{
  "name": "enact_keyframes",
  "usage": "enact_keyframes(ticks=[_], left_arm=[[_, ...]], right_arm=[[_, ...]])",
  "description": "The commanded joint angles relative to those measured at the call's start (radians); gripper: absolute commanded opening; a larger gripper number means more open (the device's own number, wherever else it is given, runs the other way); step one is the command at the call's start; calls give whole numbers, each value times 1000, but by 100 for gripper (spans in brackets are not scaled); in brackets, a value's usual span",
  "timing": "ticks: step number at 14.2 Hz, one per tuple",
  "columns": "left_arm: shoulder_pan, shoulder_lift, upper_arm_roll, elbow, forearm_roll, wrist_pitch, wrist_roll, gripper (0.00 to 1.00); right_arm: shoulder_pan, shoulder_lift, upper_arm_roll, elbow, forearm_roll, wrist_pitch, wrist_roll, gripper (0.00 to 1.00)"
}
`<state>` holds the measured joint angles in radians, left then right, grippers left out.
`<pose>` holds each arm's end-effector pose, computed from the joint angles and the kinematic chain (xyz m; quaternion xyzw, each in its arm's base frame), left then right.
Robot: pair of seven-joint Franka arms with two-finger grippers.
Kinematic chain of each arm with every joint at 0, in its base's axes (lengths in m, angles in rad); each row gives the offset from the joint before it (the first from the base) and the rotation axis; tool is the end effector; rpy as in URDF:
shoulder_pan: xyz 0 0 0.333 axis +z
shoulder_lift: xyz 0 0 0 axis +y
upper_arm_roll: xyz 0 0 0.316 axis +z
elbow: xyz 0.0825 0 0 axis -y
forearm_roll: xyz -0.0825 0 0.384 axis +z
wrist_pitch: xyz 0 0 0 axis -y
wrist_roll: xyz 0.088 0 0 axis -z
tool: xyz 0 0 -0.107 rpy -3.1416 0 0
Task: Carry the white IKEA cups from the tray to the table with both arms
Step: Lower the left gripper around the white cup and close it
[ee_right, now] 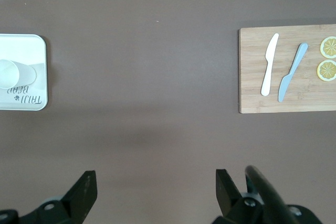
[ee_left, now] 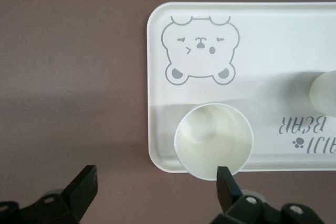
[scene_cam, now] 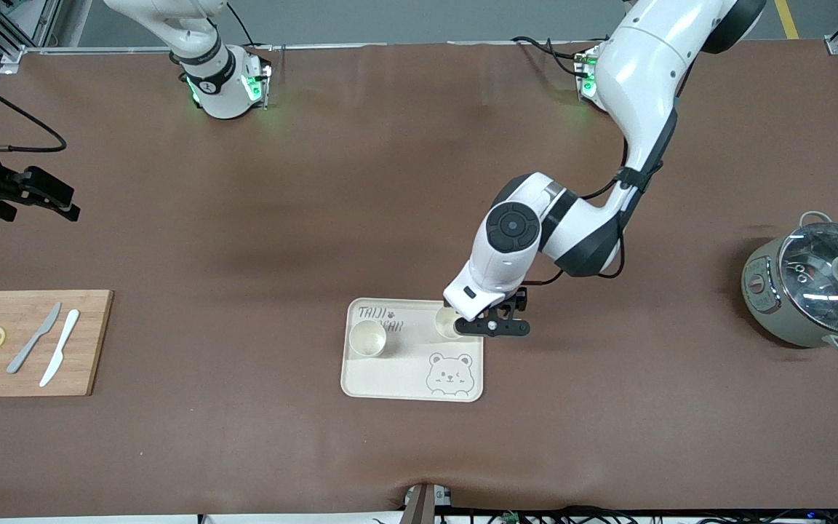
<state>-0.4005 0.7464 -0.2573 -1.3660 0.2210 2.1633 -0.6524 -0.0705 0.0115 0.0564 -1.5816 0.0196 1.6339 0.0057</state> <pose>0.6163 -0.4120 0.2916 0.9989 -0.0248 0.0354 0.0167 0.5641 -0.0062 0.6187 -0.9997 0.0103 -0.0204 0.0100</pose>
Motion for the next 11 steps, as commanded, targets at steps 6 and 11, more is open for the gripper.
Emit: enact_keyframes(ticks=[6,11], left_arm=[[-26,77,26,22,29,43,-38,100],[-24,90,35,22,31,66,-30,100]], right_arm=[[-14,5,7,9,7,-2,-16,100],[-14,7,7,8,7,-2,-16,100]])
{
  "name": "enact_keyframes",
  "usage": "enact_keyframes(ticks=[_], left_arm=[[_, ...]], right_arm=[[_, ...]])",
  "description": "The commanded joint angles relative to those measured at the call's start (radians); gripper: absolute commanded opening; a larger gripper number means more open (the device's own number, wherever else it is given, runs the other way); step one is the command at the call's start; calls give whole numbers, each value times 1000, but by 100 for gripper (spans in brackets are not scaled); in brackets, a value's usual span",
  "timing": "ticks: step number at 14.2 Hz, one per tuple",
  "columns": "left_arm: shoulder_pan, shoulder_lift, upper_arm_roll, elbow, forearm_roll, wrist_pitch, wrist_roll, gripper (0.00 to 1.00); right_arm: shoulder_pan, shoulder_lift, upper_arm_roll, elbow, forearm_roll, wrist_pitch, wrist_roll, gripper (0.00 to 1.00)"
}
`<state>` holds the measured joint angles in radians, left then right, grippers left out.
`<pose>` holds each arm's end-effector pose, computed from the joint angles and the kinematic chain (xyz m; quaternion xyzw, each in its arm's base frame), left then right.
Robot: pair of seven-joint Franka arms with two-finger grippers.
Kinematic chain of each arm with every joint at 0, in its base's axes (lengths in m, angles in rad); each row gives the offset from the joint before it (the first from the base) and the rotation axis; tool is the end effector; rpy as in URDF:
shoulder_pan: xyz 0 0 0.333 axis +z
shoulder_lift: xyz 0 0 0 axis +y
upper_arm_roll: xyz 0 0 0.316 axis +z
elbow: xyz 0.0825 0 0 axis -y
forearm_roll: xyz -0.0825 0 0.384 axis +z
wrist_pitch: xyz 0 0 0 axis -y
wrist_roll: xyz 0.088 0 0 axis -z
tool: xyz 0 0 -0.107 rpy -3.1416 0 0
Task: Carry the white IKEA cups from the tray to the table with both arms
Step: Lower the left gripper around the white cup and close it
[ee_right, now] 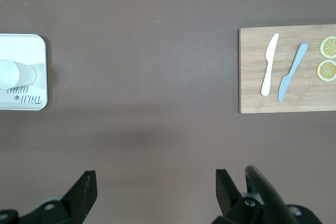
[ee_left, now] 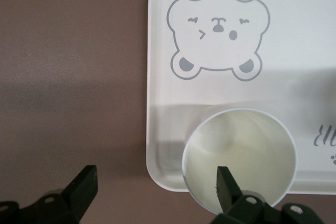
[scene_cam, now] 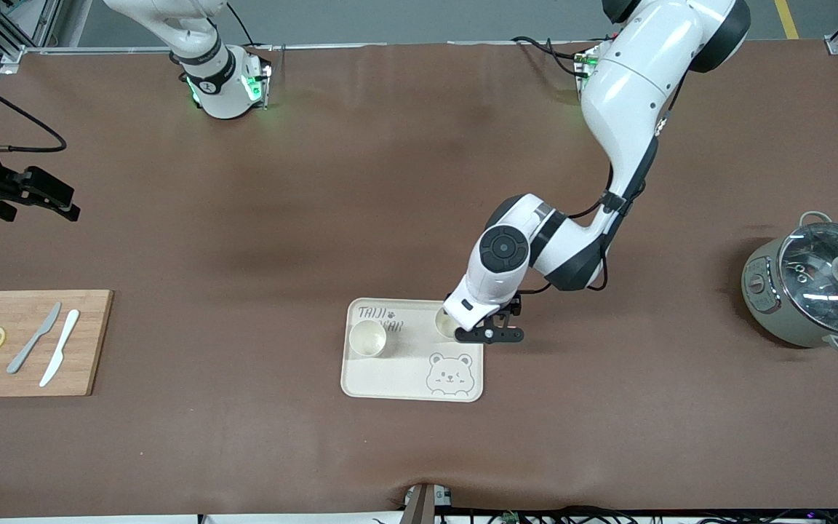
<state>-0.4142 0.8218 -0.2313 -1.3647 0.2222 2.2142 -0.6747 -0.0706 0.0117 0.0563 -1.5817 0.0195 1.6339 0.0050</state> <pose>0.6183 -0.4093 0.2396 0.9996 -0.0120 0.0245 0.0102 0.5642 -0.0063 0.6185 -0.9997 0.0101 -0.0203 0.0100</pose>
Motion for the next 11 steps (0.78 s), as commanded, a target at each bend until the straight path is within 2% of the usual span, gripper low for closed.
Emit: enact_keyframes(ticks=[1,11], left_arm=[[-12,20,9,22,29,25,-5,100],[-44,66,43,25,29,137,-9,100]], right_arm=[[-14,7,5,8,7,-2,-17,100],[-12,7,7,9,7,-2,-16,100]])
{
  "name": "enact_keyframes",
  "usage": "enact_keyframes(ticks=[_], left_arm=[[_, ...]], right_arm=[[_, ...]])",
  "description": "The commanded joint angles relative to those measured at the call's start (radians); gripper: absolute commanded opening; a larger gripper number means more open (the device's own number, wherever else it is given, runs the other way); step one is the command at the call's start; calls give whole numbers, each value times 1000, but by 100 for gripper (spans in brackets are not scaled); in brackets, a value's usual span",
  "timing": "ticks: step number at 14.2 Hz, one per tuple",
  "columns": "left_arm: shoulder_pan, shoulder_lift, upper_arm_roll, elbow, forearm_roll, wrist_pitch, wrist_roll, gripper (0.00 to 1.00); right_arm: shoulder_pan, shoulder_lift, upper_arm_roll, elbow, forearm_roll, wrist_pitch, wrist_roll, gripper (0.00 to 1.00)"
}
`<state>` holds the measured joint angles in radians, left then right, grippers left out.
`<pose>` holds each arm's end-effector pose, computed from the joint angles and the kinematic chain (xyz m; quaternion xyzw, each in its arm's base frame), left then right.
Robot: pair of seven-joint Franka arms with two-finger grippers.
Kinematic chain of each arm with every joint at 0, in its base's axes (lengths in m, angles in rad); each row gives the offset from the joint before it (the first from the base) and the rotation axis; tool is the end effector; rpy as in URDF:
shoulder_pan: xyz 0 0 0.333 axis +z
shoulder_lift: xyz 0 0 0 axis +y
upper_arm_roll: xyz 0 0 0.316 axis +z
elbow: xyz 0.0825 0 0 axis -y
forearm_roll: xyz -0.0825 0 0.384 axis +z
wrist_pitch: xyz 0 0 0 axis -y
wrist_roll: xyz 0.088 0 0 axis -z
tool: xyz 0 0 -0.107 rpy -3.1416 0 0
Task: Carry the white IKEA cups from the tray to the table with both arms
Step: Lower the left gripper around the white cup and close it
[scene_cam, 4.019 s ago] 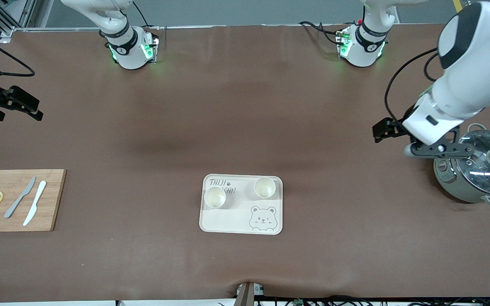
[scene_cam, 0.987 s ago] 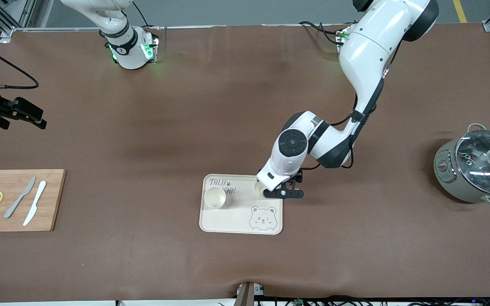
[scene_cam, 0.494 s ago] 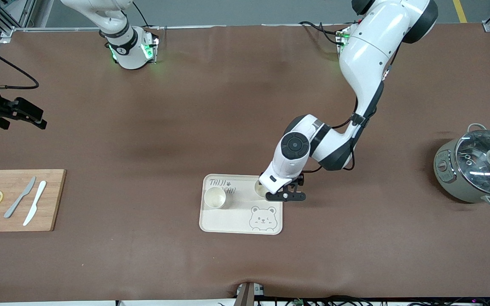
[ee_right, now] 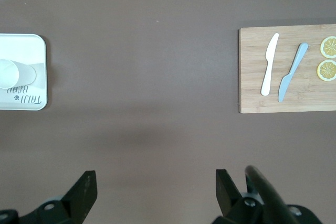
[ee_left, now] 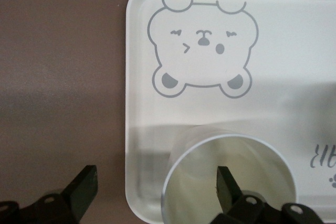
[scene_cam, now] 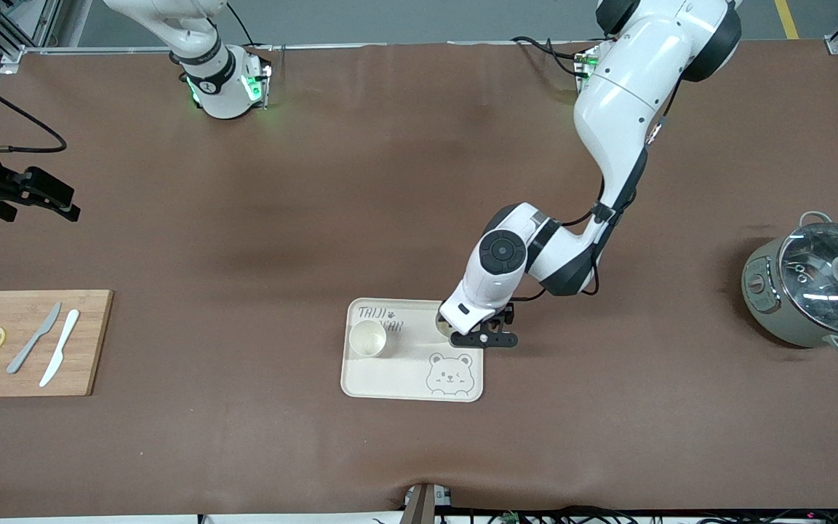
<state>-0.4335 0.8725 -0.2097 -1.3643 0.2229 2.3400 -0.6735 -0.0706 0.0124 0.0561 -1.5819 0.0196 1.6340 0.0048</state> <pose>0.6215 -0.4168 0.2127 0.9979 -0.0161 0.0533 0.0326 0.5644 -0.0064 0.6180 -0.9997 0.0101 -0.0199 0.0100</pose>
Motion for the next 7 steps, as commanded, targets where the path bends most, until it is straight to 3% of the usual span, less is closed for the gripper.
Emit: enact_keyframes(ticks=[1,7], left_arm=[[-27,17,21,25,29,13,-11,100],[-36,19,24,25,29,27,-14,100]], right_arm=[[-12,6,7,8,7,-2,-16,100],[-12,6,7,10,7,0,-16,100]])
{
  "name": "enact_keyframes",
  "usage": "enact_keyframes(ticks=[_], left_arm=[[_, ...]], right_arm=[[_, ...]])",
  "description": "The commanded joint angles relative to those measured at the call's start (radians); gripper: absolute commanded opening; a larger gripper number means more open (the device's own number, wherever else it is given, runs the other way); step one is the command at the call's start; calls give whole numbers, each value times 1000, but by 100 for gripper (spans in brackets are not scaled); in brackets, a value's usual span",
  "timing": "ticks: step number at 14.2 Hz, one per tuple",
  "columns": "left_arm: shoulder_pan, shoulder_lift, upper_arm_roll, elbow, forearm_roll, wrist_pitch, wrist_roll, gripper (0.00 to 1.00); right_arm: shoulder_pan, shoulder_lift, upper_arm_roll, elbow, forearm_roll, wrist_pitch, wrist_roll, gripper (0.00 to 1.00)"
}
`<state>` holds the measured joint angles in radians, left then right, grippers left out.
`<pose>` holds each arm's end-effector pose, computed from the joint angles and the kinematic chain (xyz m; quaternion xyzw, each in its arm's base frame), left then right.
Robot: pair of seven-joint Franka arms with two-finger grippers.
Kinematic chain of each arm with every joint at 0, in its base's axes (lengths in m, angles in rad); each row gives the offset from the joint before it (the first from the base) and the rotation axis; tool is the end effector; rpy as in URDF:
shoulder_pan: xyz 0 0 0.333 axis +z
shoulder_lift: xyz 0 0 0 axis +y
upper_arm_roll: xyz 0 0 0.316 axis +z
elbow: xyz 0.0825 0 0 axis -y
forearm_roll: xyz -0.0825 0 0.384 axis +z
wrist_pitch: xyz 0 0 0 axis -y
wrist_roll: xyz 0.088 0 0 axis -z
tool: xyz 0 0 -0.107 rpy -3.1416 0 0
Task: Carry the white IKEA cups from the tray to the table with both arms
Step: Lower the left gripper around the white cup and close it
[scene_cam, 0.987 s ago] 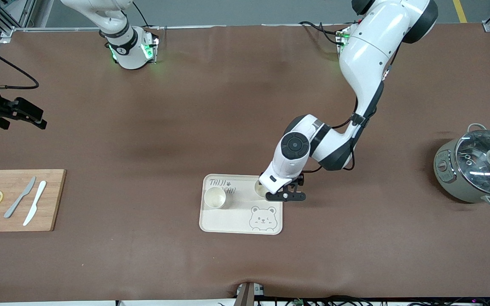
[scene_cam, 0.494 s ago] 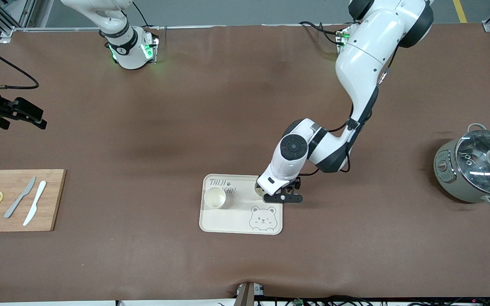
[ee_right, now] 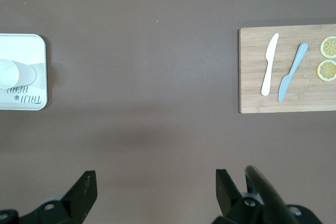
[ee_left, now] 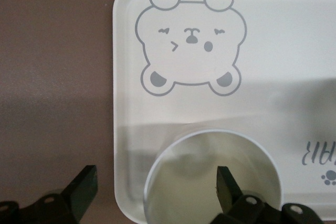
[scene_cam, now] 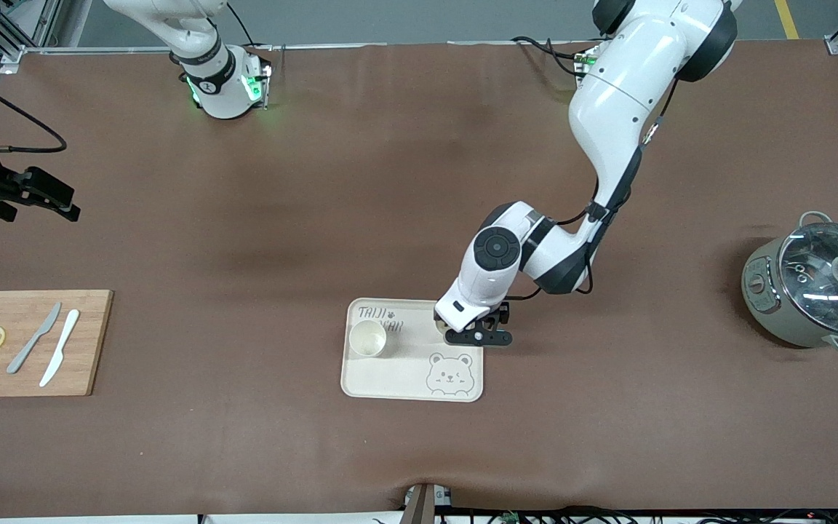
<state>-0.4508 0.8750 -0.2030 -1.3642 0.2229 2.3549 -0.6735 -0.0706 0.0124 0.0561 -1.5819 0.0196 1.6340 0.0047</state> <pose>0.6171 -0.4251 0.2118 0.9974 -0.0228 0.0588 0.0349 0.5644 -0.0064 0.6180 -0.9997 0.0100 -0.0199 0.0100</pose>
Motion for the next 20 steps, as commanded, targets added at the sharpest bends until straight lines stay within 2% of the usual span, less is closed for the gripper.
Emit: enact_keyframes(ticks=[1,2,3,4,6,8,9,20], left_arm=[[-19,18,17,25,29,12,-17,100],[-19,18,17,25,29,12,-20,100],[-19,18,16,25,29,12,-26,92],[-19,18,17,25,29,12,-34,72],[-19,16,17,24,30,12,-49,14],[-19,15,17,23,30,12,-49,4],[-19,13,17,23,29,12,-49,0],[-2,-22,16,14,41,0,-40,0]], right_arm=[[-12,6,7,10,7,0,-15,100],[-12,6,7,10,7,0,-15,100],[-11,6,7,10,7,0,-15,100],[-11,9,7,10,7,0,-15,100],[-12,11,7,10,7,0,-15,100],[-11,11,7,10,7,0,-15,100],[-11,11,7,10,7,0,-15,100],[-12,14,7,10,8,0,-15,100]])
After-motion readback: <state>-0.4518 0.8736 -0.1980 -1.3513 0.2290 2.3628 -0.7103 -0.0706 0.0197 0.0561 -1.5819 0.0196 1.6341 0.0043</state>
